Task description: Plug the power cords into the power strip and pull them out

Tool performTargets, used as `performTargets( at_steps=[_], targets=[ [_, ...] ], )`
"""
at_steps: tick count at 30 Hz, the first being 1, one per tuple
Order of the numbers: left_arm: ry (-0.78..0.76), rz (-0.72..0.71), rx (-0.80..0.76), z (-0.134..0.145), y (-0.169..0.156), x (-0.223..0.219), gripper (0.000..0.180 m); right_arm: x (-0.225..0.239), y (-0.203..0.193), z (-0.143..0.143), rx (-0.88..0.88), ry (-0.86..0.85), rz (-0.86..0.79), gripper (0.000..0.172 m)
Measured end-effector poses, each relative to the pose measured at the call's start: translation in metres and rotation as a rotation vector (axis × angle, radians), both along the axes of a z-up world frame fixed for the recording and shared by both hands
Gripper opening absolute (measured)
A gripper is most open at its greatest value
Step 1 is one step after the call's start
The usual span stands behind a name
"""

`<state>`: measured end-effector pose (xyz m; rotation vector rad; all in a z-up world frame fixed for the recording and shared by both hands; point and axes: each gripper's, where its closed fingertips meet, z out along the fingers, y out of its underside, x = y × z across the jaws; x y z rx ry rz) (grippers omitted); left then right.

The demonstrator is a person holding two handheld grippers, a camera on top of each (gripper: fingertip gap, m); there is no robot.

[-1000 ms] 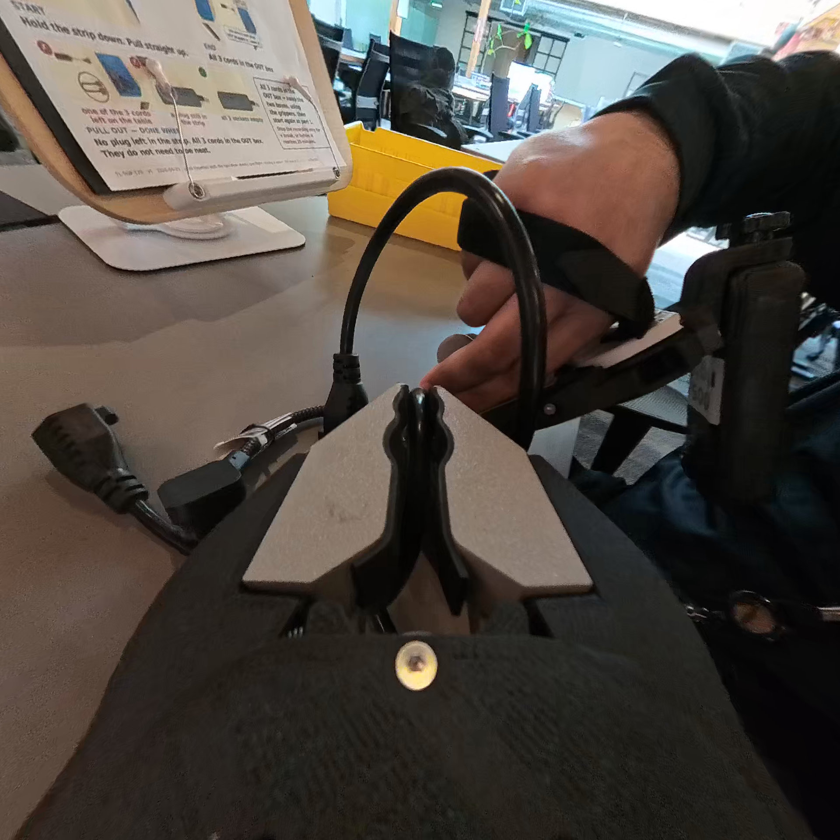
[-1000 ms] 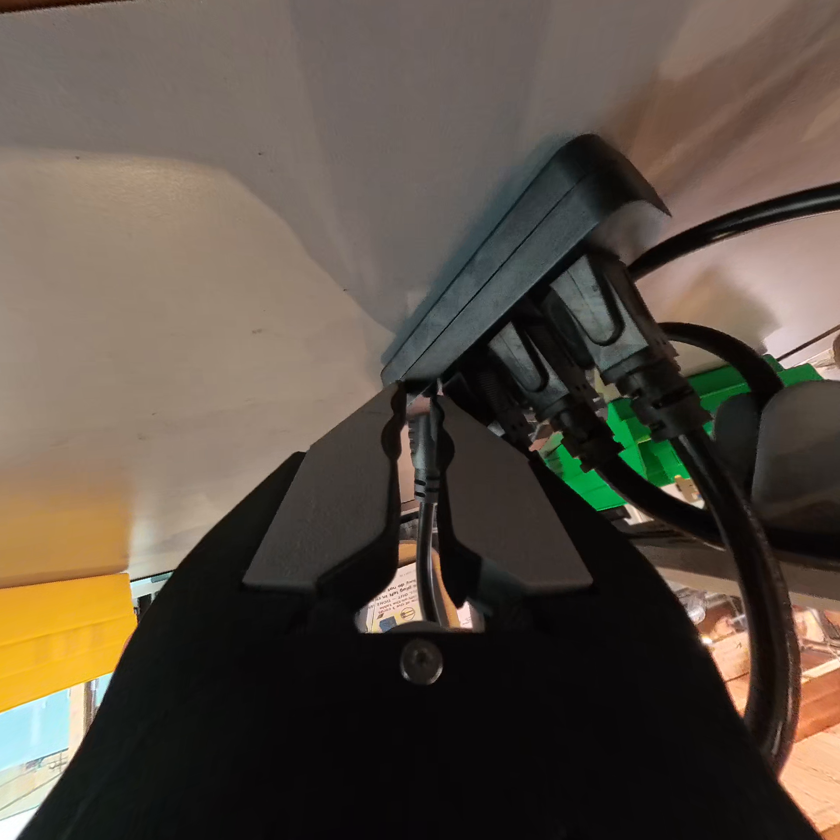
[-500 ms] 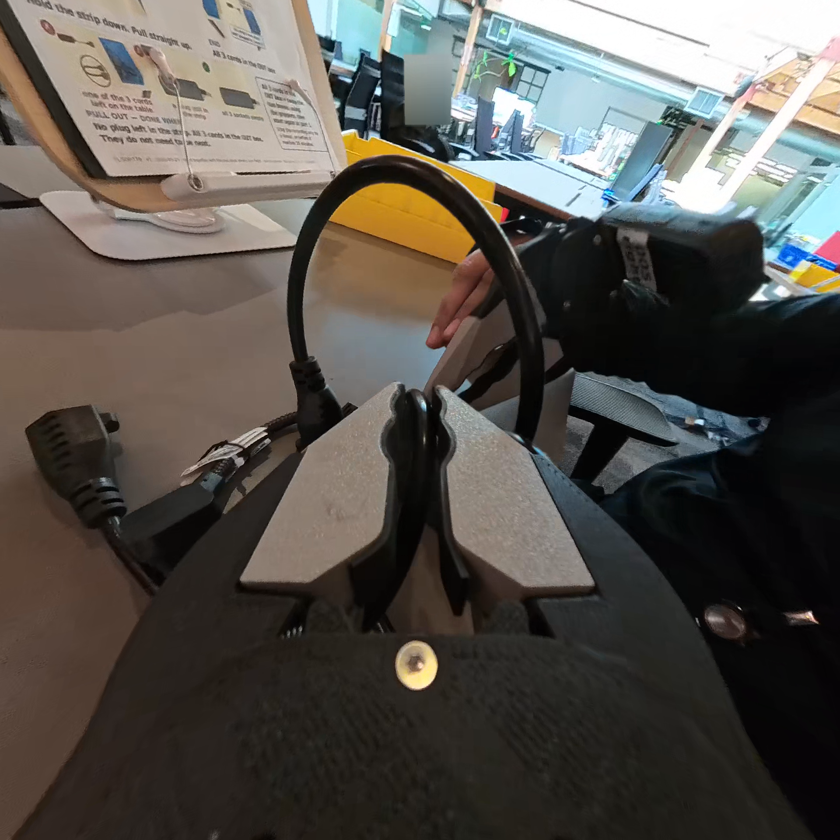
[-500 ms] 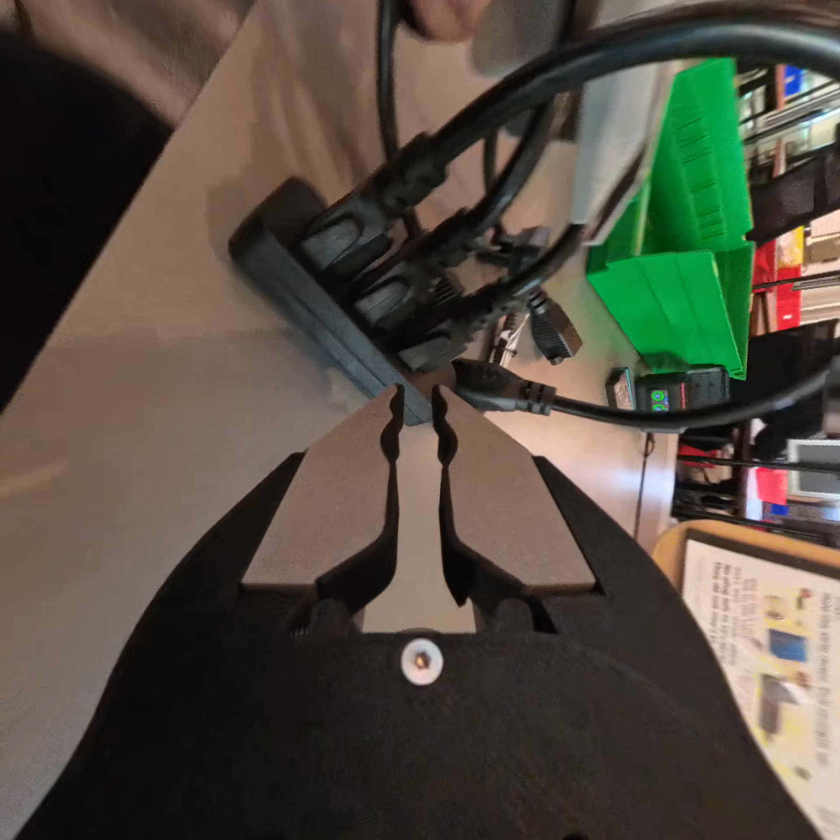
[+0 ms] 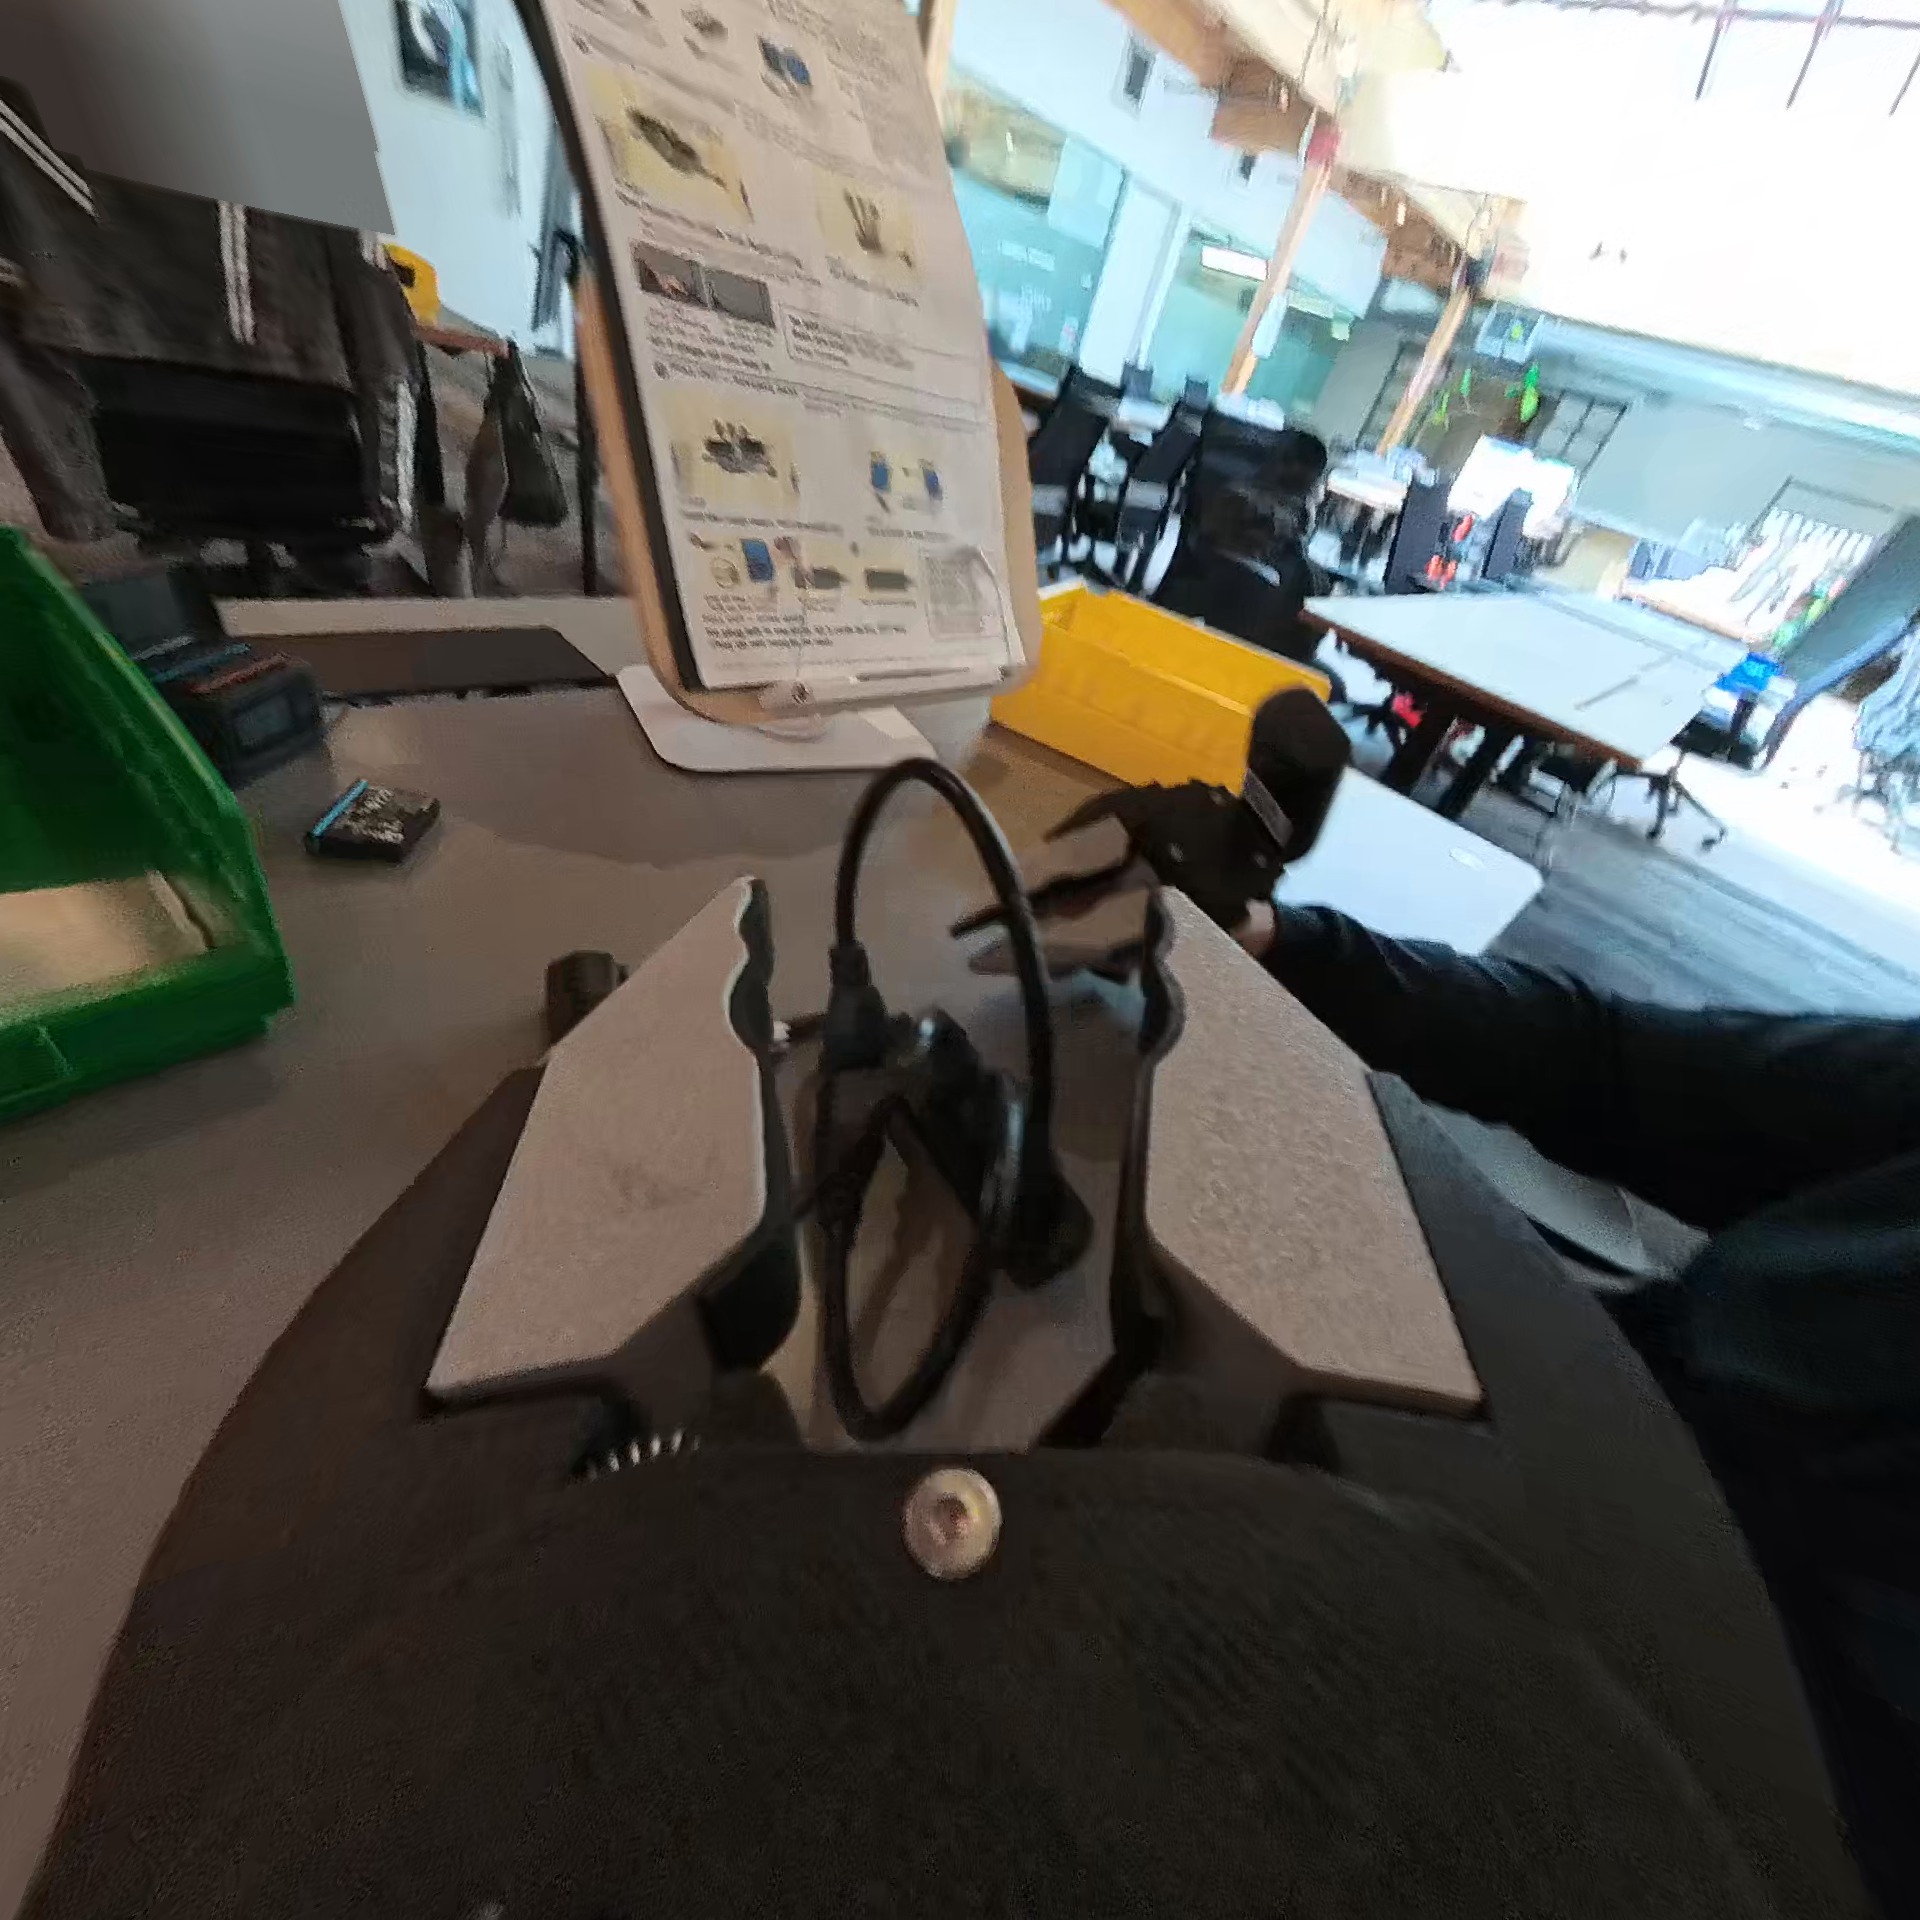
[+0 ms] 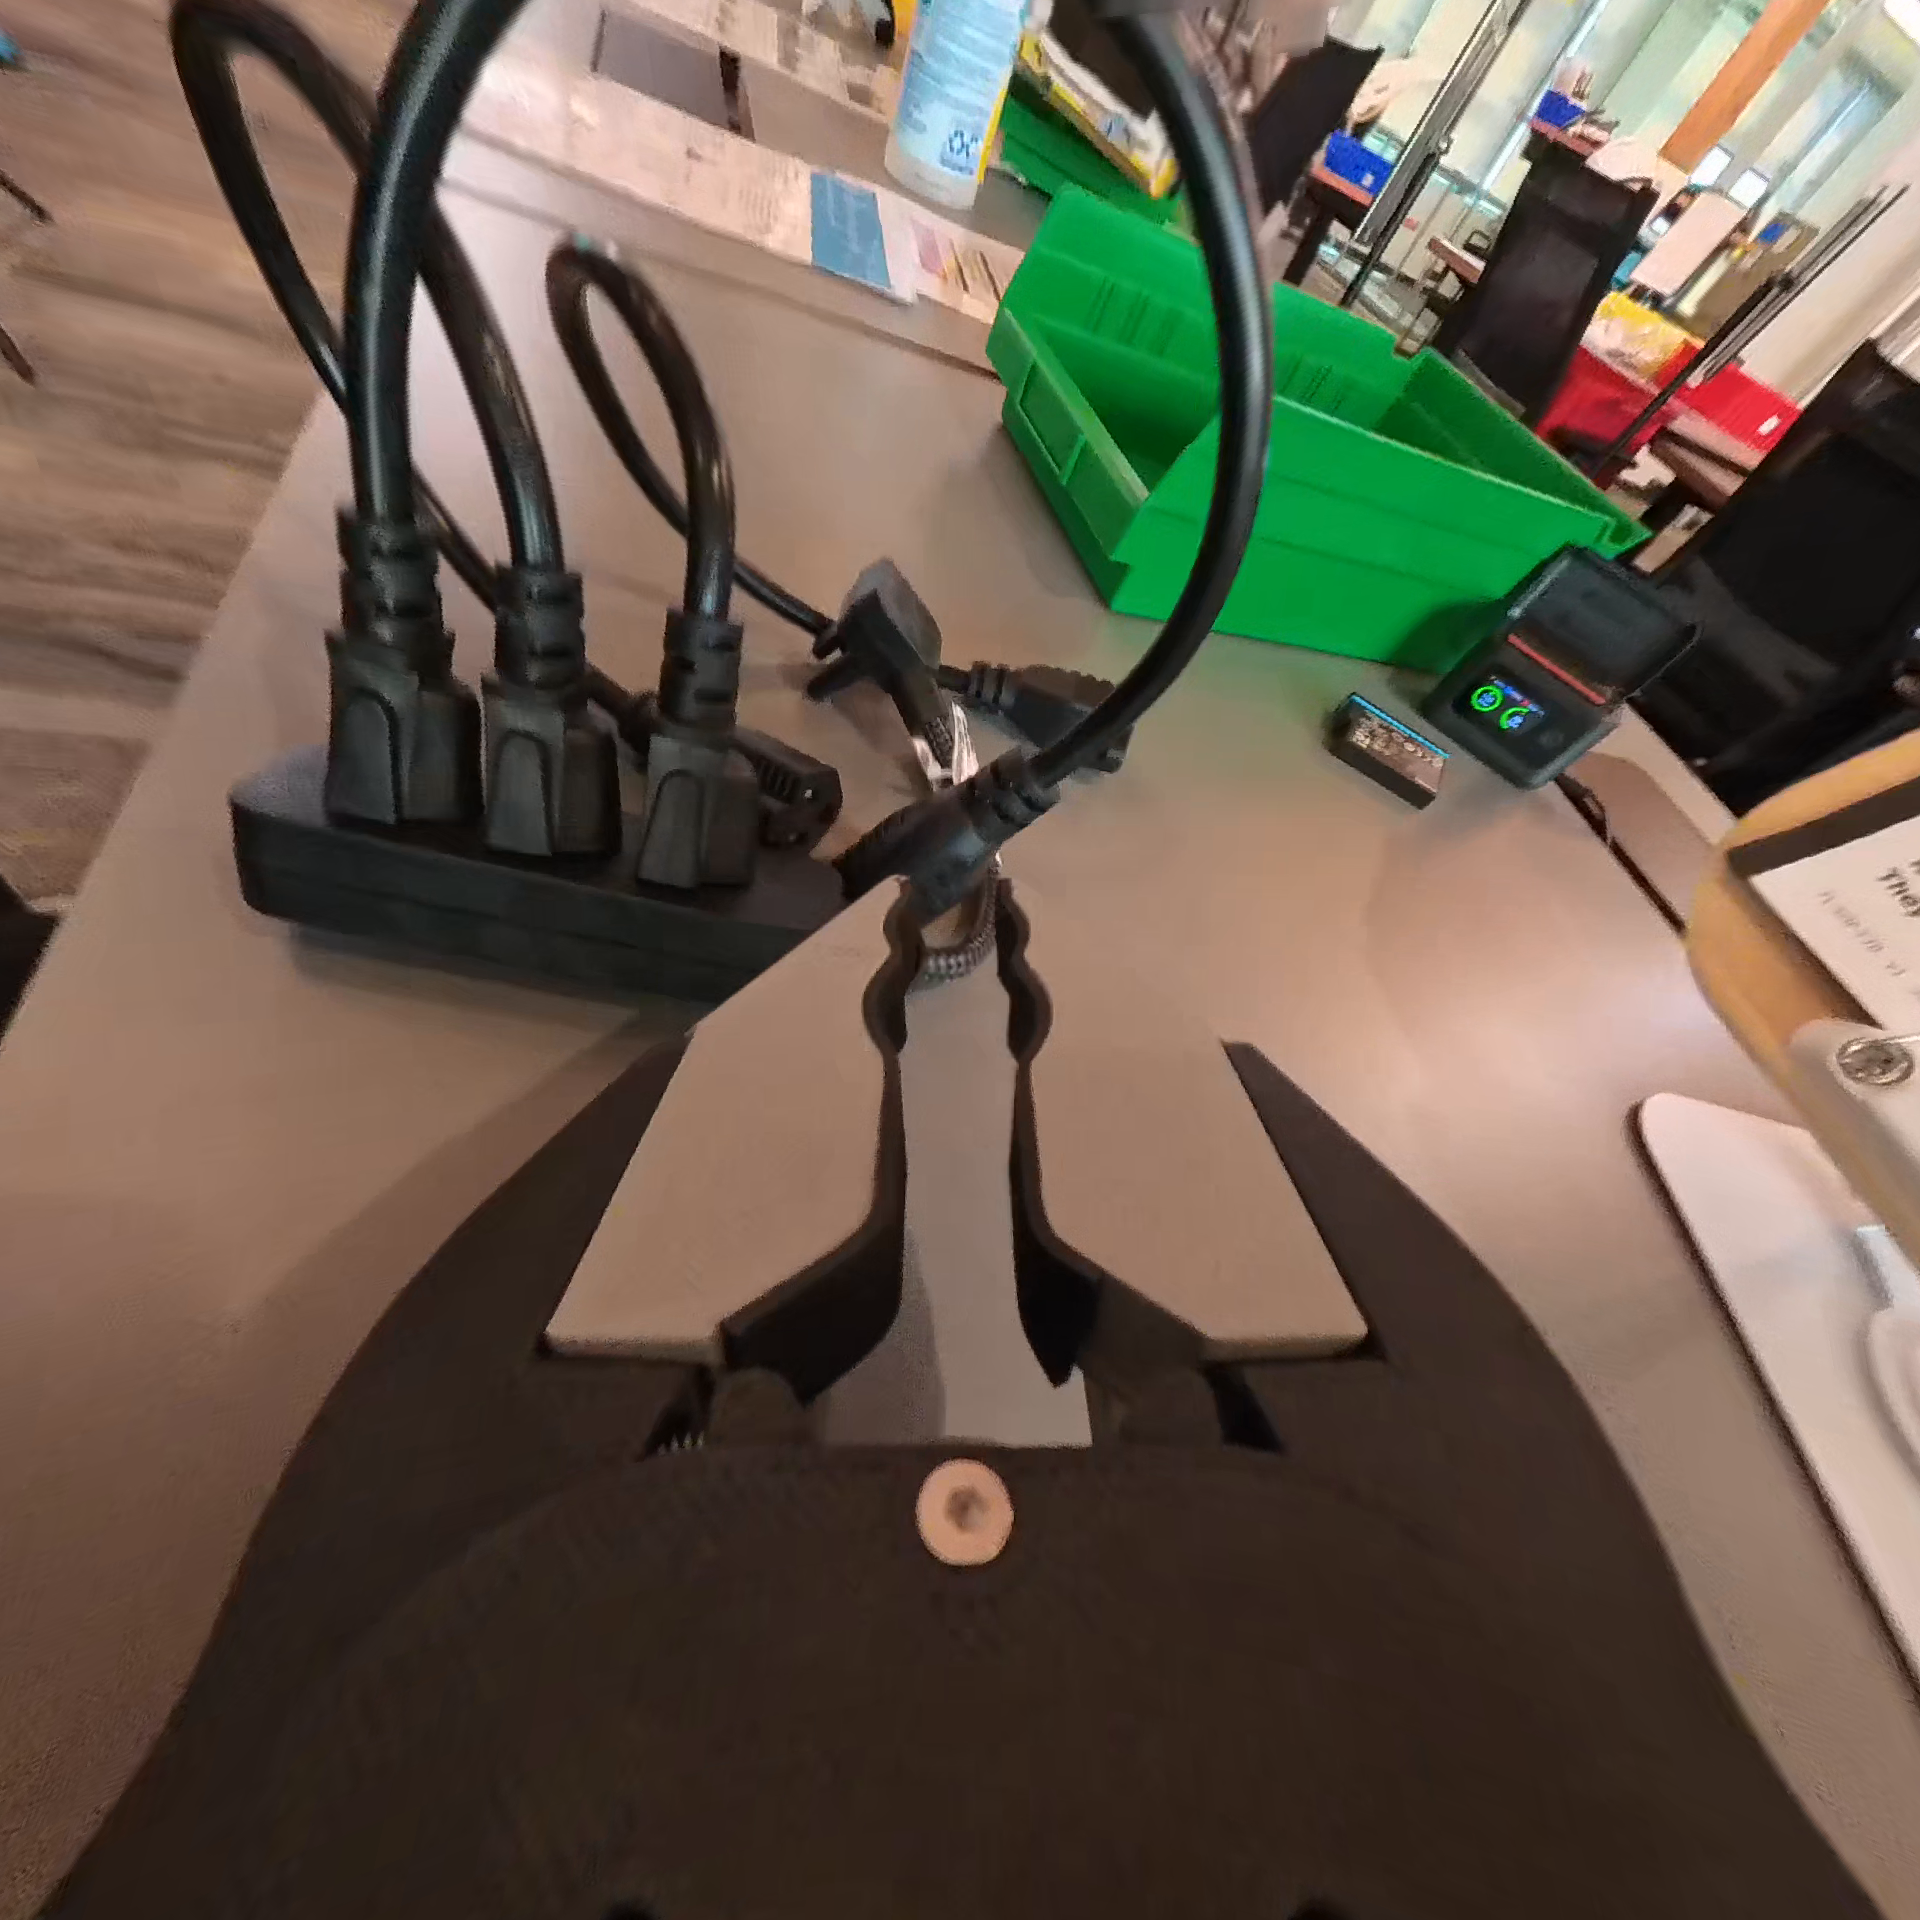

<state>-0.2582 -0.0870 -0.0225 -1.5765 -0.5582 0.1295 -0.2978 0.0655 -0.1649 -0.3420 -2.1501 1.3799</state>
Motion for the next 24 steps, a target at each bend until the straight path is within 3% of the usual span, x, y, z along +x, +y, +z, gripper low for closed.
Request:
performTargets(
  at_steps=[4, 9, 10, 14, 18, 21, 24],
  targets=[
    [0.029, 0.021, -0.214, -0.015, 0.015, 0.034, 0.072, -0.008, 0.006, 0.002, -0.074, -0.077, -0.053, 0.012],
    [-0.061, 0.057, -0.584, -0.091, 0.038, 0.049, 0.079, -0.018, 0.015, -0.003, -0.085, -0.112, -0.115, 0.014],
    [-0.082, 0.049, -0.606, -0.102, 0.044, 0.051, 0.087, -0.020, 0.017, -0.001, -0.097, -0.105, -0.129, 0.014],
    [-0.131, 0.098, -0.593, -0.120, 0.053, 0.037, 0.086, -0.025, 0.025, 0.001, -0.103, -0.081, -0.169, 0.012],
    [-0.223, 0.045, -0.587, -0.133, 0.059, 0.038, 0.083, -0.027, 0.026, -0.002, -0.070, -0.062, -0.195, 0.011],
    [-0.207, 0.013, -0.605, -0.121, 0.052, 0.051, 0.070, -0.025, 0.022, -0.001, -0.070, -0.062, -0.184, 0.011],
    [-0.179, 0.020, -0.623, -0.101, 0.033, 0.068, 0.073, -0.027, 0.024, -0.002, -0.087, -0.095, -0.186, 0.014]
  ],
)
